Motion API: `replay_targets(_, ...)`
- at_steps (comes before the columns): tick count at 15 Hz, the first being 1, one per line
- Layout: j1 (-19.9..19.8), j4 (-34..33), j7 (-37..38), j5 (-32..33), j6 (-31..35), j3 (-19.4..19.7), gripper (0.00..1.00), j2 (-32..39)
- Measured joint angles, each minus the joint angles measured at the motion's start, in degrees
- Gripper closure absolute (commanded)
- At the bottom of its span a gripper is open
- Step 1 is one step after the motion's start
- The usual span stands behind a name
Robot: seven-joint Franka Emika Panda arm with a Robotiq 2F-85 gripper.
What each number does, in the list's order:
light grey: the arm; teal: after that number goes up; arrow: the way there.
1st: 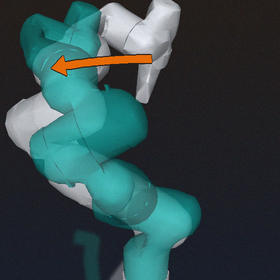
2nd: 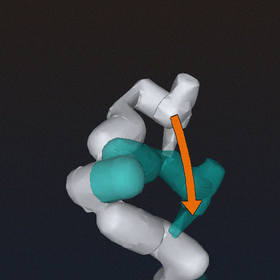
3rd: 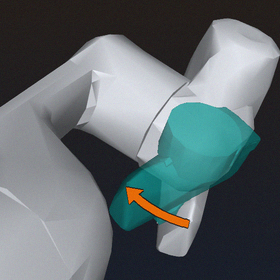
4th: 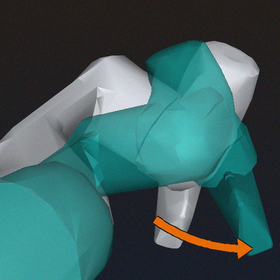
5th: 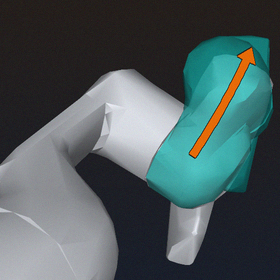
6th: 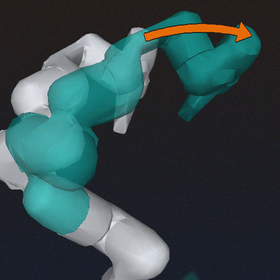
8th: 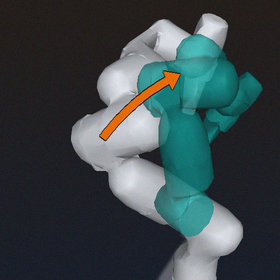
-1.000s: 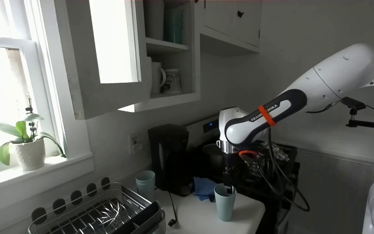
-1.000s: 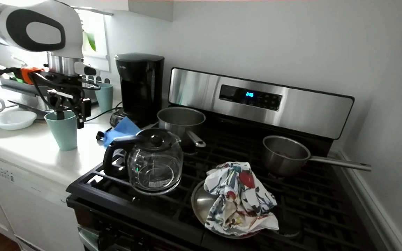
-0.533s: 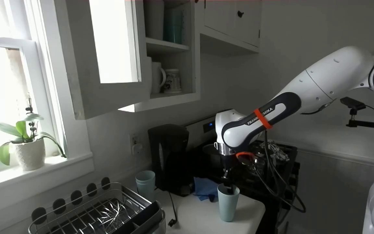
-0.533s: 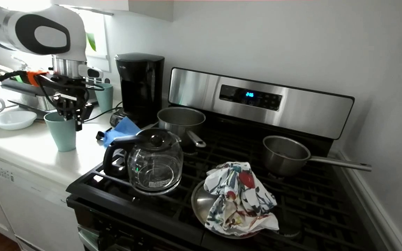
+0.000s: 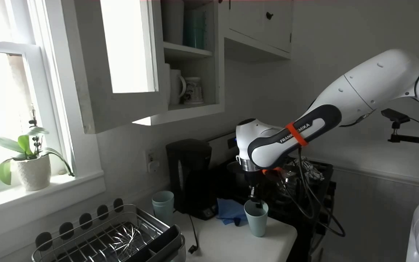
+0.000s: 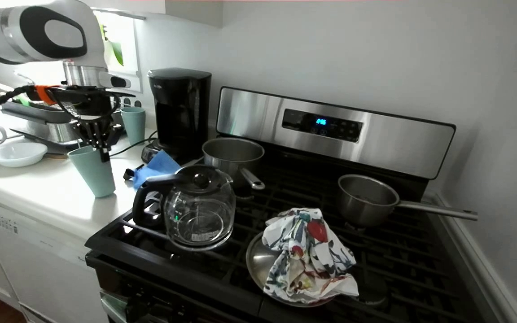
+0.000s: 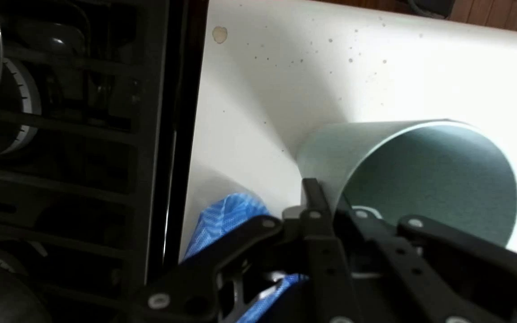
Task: Turn the cup close to the edge upside down, then put it in the cabinet
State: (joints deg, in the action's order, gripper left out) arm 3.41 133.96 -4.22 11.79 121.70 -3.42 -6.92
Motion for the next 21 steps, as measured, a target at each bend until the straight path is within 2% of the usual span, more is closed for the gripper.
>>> replay_targets(4,0.3,-1.4,3.7,7.6,-5.1,-2.5,0.97,0.1)
replay_targets(8,2.4,-3.3,9.7,15.6,-10.3,-6.3,0.97,2.2)
replay_targets(12,4.7,-5.3,17.2,22.8,-11.2,-8.4,0.97,6.1)
replay_targets(16,6.3,-7.4,23.6,28.9,-11.9,-8.6,0.96,9.9)
replay_targets(17,6.6,-7.9,24.5,29.8,-12.1,-8.6,0.88,10.5)
replay_targets(18,6.7,-8.4,25.3,30.4,-12.3,-8.6,0.68,11.0)
replay_targets(21,6.8,-9.1,27.1,30.7,-12.0,-8.6,0.49,12.7)
